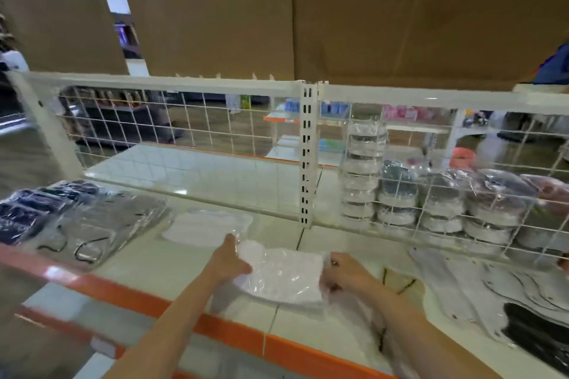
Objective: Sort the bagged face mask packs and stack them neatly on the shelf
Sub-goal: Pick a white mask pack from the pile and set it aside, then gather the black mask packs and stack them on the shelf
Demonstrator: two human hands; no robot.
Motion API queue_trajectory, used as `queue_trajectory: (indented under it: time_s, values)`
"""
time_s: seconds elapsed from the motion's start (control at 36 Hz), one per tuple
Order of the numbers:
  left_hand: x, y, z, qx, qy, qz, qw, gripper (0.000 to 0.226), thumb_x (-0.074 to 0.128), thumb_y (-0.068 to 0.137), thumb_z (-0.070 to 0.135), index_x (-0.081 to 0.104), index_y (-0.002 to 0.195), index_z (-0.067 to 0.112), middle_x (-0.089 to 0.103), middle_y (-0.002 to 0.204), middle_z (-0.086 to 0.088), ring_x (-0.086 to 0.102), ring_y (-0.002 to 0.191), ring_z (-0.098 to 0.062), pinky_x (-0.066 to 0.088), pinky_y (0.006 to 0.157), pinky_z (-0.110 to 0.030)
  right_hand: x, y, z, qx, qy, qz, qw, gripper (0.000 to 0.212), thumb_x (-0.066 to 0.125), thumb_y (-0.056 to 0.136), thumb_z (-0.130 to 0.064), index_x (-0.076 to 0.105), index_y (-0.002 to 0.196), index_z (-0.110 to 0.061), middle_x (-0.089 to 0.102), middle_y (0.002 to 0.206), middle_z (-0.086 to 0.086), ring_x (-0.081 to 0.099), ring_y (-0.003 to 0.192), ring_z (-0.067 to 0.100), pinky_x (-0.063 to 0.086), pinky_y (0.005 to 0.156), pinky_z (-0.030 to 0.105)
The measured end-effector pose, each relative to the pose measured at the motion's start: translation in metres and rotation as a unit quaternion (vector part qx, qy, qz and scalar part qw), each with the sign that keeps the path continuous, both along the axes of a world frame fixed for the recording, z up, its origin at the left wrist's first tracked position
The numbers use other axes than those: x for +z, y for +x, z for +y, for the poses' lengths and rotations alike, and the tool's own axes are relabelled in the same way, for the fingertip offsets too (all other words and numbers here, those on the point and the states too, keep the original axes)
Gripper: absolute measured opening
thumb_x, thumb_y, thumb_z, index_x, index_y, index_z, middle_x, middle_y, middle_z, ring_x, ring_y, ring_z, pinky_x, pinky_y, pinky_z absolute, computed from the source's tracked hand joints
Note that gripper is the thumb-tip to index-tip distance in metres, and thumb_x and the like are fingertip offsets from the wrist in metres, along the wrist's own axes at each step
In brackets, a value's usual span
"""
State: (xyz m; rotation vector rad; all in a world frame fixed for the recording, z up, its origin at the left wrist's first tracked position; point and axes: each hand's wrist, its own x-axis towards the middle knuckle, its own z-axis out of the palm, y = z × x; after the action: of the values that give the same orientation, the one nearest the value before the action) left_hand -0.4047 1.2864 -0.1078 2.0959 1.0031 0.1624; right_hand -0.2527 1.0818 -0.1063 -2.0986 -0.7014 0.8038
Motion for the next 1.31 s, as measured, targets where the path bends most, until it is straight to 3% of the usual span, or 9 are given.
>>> queue_trajectory:
  time_s: [0.14, 0.25, 0.42, 0.58, 0.81, 0.92, 1.0, 1.17, 1.31]
  values:
    - [0.003, -0.027, 0.055, -0.003, 0.096, 0.072, 0.993, 0.059, 0.066, 0.079, 0.012, 0.031, 0.125, 0.006, 0.05, 0.102, -0.006, 0.056, 0.097, -0.025, 0.044, 0.074, -0.028, -0.001, -0.028, 0.07, 0.036, -0.033, -0.061, 0.997, 0.016, 0.056, 0.077, -0.005, 0.048, 0.069, -0.016, 0.061, 0.076, 0.005, 0.061, 0.073, 0.022, 0.05, 0.063, 0.031]
    - [0.012, -0.047, 0.094, 0.03, 0.157, 0.077, 0.984, 0.06, 0.061, 0.083, 0.013, 0.029, 0.133, 0.005, 0.052, 0.122, -0.011, 0.053, 0.114, -0.028, 0.043, 0.088, -0.031, -0.008, -0.048, 0.122, 0.025, -0.005, -0.066, 0.997, 0.014, 0.049, 0.087, -0.015, 0.059, 0.086, -0.005, 0.069, 0.094, 0.011, 0.064, 0.085, 0.024, 0.049, 0.068, 0.028]
    - [-0.001, -0.067, 0.147, 0.004, 0.266, 0.17, 0.949, 0.096, 0.062, 0.082, 0.045, 0.005, 0.15, 0.008, 0.016, 0.153, -0.019, 0.017, 0.142, -0.035, 0.021, 0.115, -0.041, -0.023, -0.074, 0.18, -0.035, -0.019, -0.053, 0.998, 0.011, 0.046, 0.087, -0.006, 0.051, 0.078, -0.01, 0.064, 0.084, 0.009, 0.057, 0.074, 0.02, 0.043, 0.055, 0.021]
    - [-0.017, -0.069, 0.144, -0.175, 0.272, 0.162, 0.932, 0.042, 0.046, 0.094, 0.025, 0.042, 0.135, 0.017, 0.034, 0.137, -0.006, 0.033, 0.126, -0.026, 0.031, 0.106, -0.037, -0.021, -0.078, 0.207, -0.073, -0.011, -0.054, 0.996, 0.027, 0.046, 0.081, 0.004, 0.033, 0.065, -0.012, 0.041, 0.064, 0.002, 0.041, 0.05, 0.01, 0.029, 0.033, 0.012]
    - [-0.019, -0.044, 0.132, -0.303, 0.311, 0.15, 0.888, 0.035, 0.038, 0.096, 0.019, 0.049, 0.128, 0.02, 0.039, 0.132, -0.002, 0.038, 0.121, -0.023, 0.035, 0.095, -0.038, -0.014, -0.059, 0.215, -0.057, -0.03, -0.071, 0.995, 0.019, 0.056, 0.078, -0.004, 0.042, 0.075, -0.015, 0.053, 0.075, 0.002, 0.049, 0.063, 0.016, 0.037, 0.048, 0.016]
    - [-0.012, -0.022, 0.13, -0.328, 0.317, 0.242, 0.856, 0.036, 0.047, 0.089, 0.011, 0.052, 0.125, 0.012, 0.042, 0.127, -0.006, 0.046, 0.117, -0.028, 0.039, 0.094, -0.039, -0.017, -0.051, 0.199, -0.01, -0.106, -0.15, 0.983, 0.027, 0.051, 0.087, -0.013, 0.048, 0.114, -0.012, 0.058, 0.103, 0.007, 0.053, 0.084, 0.02, 0.041, 0.069, 0.027]
    - [-0.002, 0.001, 0.124, -0.327, 0.361, 0.28, 0.827, 0.026, 0.053, 0.085, 0.014, 0.062, 0.11, 0.01, 0.057, 0.116, -0.007, 0.056, 0.109, -0.027, 0.039, 0.093, -0.036, -0.017, -0.041, 0.178, 0.03, -0.172, -0.235, 0.956, 0.032, 0.045, 0.092, -0.015, 0.042, 0.123, -0.012, 0.056, 0.115, 0.007, 0.056, 0.102, 0.024, 0.042, 0.076, 0.029]
    - [0.004, 0.051, 0.082, -0.356, 0.381, 0.155, 0.839, 0.025, 0.043, 0.092, 0.019, 0.062, 0.102, 0.008, 0.064, 0.105, -0.01, 0.06, 0.098, -0.027, 0.042, 0.08, -0.032, -0.011, -0.021, 0.119, 0.025, -0.269, -0.303, 0.914, 0.039, 0.043, 0.093, -0.012, 0.037, 0.132, -0.01, 0.049, 0.126, 0.008, 0.052, 0.115, 0.027, 0.044, 0.087, 0.034]
    - [-0.005, 0.094, 0.023, -0.422, 0.286, 0.09, 0.856, 0.025, 0.046, 0.093, 0.023, 0.063, 0.102, 0.008, 0.062, 0.106, -0.008, 0.059, 0.095, -0.023, 0.042, 0.072, -0.027, -0.01, -0.008, 0.054, -0.047, -0.285, -0.293, 0.912, 0.036, 0.046, 0.092, -0.014, 0.042, 0.128, -0.008, 0.048, 0.126, 0.01, 0.051, 0.116, 0.027, 0.044, 0.088, 0.033]
